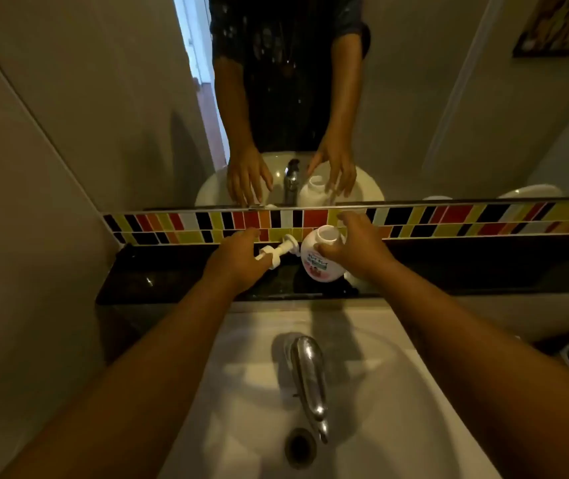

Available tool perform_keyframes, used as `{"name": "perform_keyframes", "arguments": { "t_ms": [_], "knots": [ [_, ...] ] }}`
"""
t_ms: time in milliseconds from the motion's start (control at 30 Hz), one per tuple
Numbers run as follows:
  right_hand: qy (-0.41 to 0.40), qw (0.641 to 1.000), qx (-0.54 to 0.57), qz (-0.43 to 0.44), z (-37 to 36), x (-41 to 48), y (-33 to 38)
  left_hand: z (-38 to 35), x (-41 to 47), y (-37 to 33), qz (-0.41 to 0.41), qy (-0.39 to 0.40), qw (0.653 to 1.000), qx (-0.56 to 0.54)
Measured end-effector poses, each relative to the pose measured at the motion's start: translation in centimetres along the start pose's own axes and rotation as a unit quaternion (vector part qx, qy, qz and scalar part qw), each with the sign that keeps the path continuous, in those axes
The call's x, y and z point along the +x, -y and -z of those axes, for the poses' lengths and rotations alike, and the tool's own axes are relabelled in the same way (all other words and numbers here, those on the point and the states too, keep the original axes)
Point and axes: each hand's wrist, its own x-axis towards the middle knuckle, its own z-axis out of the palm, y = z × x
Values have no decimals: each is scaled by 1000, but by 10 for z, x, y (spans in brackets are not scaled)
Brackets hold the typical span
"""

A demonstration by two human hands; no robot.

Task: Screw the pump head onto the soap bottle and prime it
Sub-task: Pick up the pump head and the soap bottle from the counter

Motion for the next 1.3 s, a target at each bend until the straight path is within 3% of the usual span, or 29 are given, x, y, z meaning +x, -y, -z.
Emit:
{"name": "perform_keyframes", "arguments": {
  "t_ms": [433,767,1000,1300],
  "knots": [
    [3,992,122,18,-36,5,-29,-37,19,11,29,9,999,20],
    [-12,990,144,11,-39,3,-34,19,18,-21,-13,-18,982,-190],
    [-12,988,153,8,-42,4,-41,47,18,-67,22,9,928,-371],
    [-3,987,161,23,-47,13,-50,30,20,-100,-7,-60,902,-427]
  ]
}}
